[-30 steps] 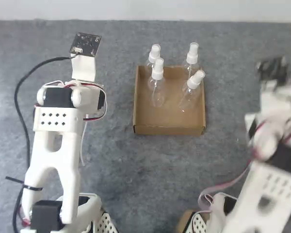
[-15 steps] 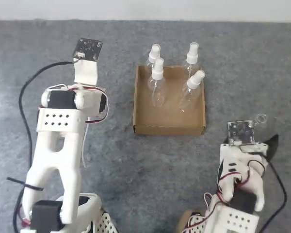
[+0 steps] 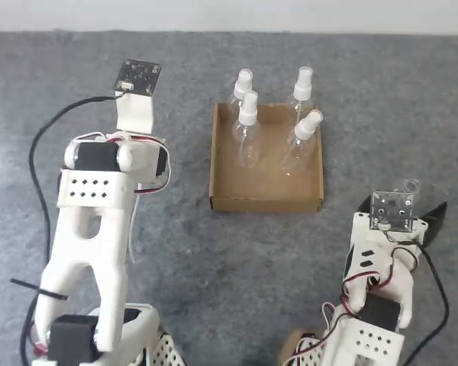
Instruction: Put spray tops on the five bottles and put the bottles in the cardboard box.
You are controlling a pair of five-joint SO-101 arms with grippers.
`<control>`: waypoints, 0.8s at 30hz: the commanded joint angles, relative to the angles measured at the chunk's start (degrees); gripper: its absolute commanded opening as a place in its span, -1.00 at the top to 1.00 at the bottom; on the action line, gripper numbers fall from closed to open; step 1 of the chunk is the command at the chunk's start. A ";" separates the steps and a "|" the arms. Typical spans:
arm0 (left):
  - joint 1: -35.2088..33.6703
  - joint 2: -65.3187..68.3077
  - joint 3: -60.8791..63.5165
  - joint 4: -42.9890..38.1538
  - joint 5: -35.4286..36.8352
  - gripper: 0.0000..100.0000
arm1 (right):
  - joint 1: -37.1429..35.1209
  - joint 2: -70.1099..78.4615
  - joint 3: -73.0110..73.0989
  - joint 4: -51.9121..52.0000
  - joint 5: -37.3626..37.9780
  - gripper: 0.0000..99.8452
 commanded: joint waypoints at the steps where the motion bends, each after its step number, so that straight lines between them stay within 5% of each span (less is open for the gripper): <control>1: 0.26 -2.64 -0.75 0.79 0.53 0.97 | 0.57 0.84 0.09 0.31 -0.79 0.31; 10: 0.09 -2.99 -0.57 1.05 0.62 0.97 | 0.84 13.67 -15.82 11.47 -1.76 0.31; 24: -0.26 -3.08 -0.75 2.99 0.44 0.97 | 0.84 39.87 -16.18 -14.37 -2.20 0.32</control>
